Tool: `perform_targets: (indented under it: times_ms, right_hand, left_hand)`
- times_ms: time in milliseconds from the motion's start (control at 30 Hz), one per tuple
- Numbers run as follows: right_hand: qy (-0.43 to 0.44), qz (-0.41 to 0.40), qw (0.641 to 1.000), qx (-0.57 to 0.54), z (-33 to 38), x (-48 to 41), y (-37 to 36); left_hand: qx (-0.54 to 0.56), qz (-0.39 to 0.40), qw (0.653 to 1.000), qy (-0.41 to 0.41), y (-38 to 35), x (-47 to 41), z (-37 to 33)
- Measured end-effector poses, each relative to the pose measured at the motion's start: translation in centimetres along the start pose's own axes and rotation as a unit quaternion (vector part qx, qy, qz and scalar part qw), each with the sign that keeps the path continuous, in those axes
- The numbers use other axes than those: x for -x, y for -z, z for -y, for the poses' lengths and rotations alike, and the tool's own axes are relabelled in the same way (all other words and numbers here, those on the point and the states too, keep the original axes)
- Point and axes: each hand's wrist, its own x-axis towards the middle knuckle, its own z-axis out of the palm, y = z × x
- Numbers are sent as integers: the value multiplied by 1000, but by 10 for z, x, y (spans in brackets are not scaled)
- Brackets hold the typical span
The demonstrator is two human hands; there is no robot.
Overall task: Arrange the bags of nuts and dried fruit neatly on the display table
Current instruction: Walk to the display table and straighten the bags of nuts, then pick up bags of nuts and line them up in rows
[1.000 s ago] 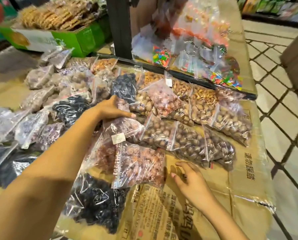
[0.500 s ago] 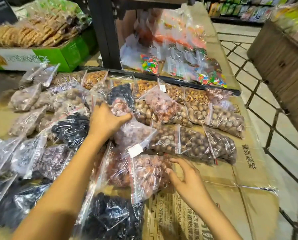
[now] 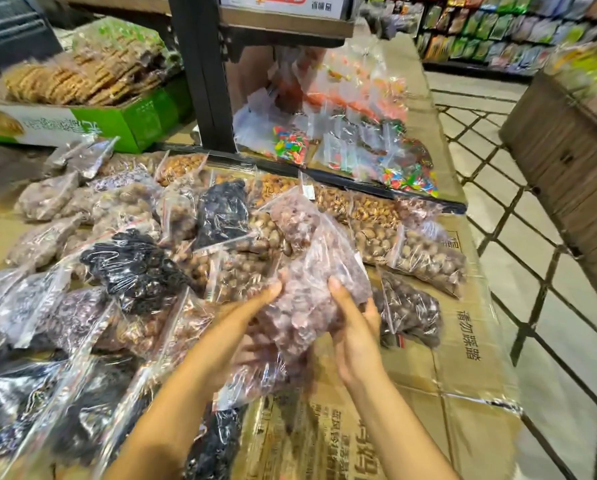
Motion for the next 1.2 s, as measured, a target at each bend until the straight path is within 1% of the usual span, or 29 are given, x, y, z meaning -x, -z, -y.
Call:
perform_targets:
  times_ms: [100, 167, 200, 233, 267, 300, 367, 400, 433, 500, 533, 600, 667, 733, 767, 833, 867, 900, 967, 1000, 1033, 1100, 1200]
  right_hand:
    - [-17, 27, 999, 23, 8, -11, 19]
    - [-8, 82, 995, 63, 12, -18, 20]
    - [10, 120, 987, 104, 15, -21, 18]
    - [30, 147, 977, 154, 17, -24, 13]
    - [54, 165, 963, 207, 19, -27, 8]
    - [78, 181, 945, 261, 22, -31, 0]
    - [122, 205, 899, 367, 28, -41, -14]
    - [140, 205, 877, 411, 31, -50, -19]
    - [150, 192, 865, 439, 33, -61, -25]
    - [147, 138, 868, 454, 39, -86, -33]
    - [144, 113, 869, 460, 40, -101, -37]
    - [123, 83, 854, 500, 40, -134, -48]
    - [75, 78, 823, 558, 33, -166, -59]
    - [47, 77, 793, 603, 20, -191, -68]
    - [52, 70, 771, 630, 14, -198, -70]
    - [80, 32, 725, 683, 1, -205, -68]
    - [93, 14, 725, 682, -4, -206, -66]
    - [103, 2, 746, 658, -7, -206, -65]
    - [105, -4, 816, 568, -10, -201, -60]
    - [111, -4, 842, 527, -11, -196, -56]
    - [119, -4, 860, 497, -11, -188, -50]
    - [151, 6, 881, 449, -9, -160, -37]
    - [182, 51, 900, 393, -7, -117, -4]
  left_hand:
    - [-37, -11, 997, -64, 2, 7, -2]
    - [-58, 39, 995, -73, -6, 11, -9]
    - [-58, 65, 994, -66, -10, 12, -10]
    - [-47, 86, 993, -67, -14, 13, -10]
    - [-30, 90, 993, -74, -19, 13, -9]
    - [-14, 72, 994, -82, -22, 13, -6]
    - [32, 9, 994, -104, -27, 13, 2]
    - [63, -22, 992, -110, -25, 15, 6]
    - [87, -36, 990, -107, -20, 18, 11]
    - [95, -36, 989, -103, -4, 17, 24]
    - [78, -59, 990, -102, 4, 19, 26]
    - [89, -96, 986, -100, 20, 21, 28]
    - [109, -113, 983, -92, 33, 19, 31]
    - [129, -114, 981, -89, 47, 15, 40]
    - [129, -119, 981, -87, 54, 12, 46]
    - [122, -128, 981, -77, 59, 12, 49]
    - [132, -127, 981, -69, 60, 12, 51]
    - [146, -121, 980, -63, 60, 13, 52]
    - [163, -118, 978, -55, 56, 16, 56]
    - [165, -117, 978, -53, 54, 17, 58]
    - [162, -125, 978, -50, 50, 19, 60]
    - [158, -152, 974, -52, 42, 22, 60]
    - [180, -181, 965, -64, 18, 33, 57]
